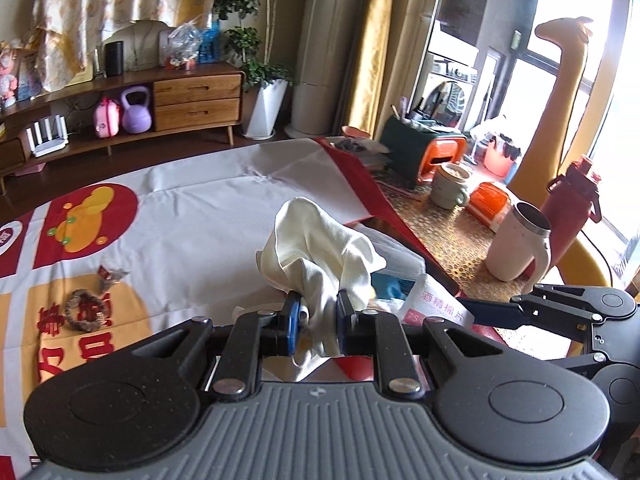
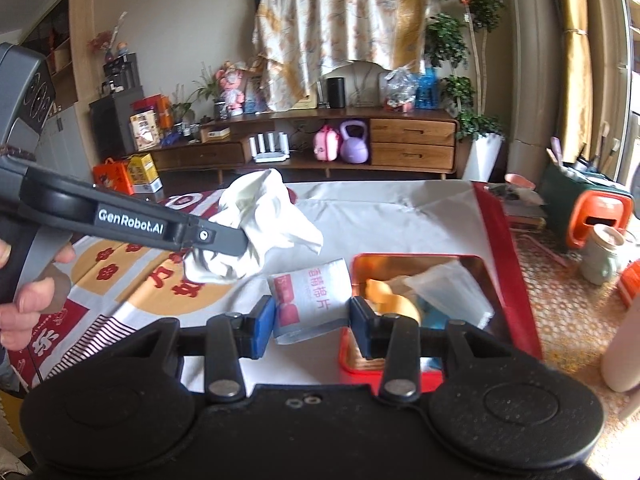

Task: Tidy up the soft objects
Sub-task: 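Carry the cream cloth and wipe packet with both tools into the red tin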

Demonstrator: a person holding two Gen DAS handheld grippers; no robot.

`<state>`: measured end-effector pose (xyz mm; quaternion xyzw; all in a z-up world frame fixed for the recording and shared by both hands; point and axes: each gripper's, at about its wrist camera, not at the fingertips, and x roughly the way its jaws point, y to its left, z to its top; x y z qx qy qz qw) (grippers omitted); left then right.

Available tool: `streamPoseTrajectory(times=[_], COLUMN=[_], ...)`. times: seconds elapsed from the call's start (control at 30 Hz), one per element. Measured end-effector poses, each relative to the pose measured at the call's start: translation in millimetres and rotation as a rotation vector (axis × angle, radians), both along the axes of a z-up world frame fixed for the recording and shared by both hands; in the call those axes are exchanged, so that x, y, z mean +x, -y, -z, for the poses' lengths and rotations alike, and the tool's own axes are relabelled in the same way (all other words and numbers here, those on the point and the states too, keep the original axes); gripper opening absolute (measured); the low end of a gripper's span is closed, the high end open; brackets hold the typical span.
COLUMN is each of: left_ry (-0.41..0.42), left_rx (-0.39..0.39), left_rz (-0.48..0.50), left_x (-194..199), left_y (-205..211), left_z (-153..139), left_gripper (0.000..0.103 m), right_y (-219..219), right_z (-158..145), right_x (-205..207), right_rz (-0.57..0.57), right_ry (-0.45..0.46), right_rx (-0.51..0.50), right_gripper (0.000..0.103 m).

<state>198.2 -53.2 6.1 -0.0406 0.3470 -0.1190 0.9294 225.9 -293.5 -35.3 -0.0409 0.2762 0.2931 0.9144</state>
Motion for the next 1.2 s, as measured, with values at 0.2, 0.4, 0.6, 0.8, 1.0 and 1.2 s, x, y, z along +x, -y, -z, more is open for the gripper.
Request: streamPoseTrajectory(times=[0.2, 0.4, 0.6, 0.8, 1.0, 1.2], left_ry=[-0.02, -0.042, -0.07, -0.088, -0.115, -0.146], left_rx=[0.015, 0.027, 0.039, 0.06, 0.067, 0.08], left_rz=[0.052, 0.09, 0.113, 0.122, 0.104, 0.077], left_x=[12, 28, 47, 71, 98, 124], left_y=[40, 74, 101, 121, 130, 137], left_z=[8, 16, 27, 35, 47, 62], left_gripper=[0.018, 0.018, 0.018, 0.018, 0.018, 0.018], right_y=[29, 56, 79, 94, 96, 86], right_z=[8, 18, 29, 40, 52, 62], right_x=[7, 16, 29, 45, 65, 81], right_rz=[0.051, 0.095, 0.129, 0.158, 0.171, 0.15], right_ry=[-0.015, -0.03, -0.046, -0.063, -0.074, -0.091], right_rx=[0.011, 0.021, 0.023, 0.023, -0.001, -0.021], right_gripper=[0.041, 0.04, 0.04, 0.04, 0.04, 0.04])
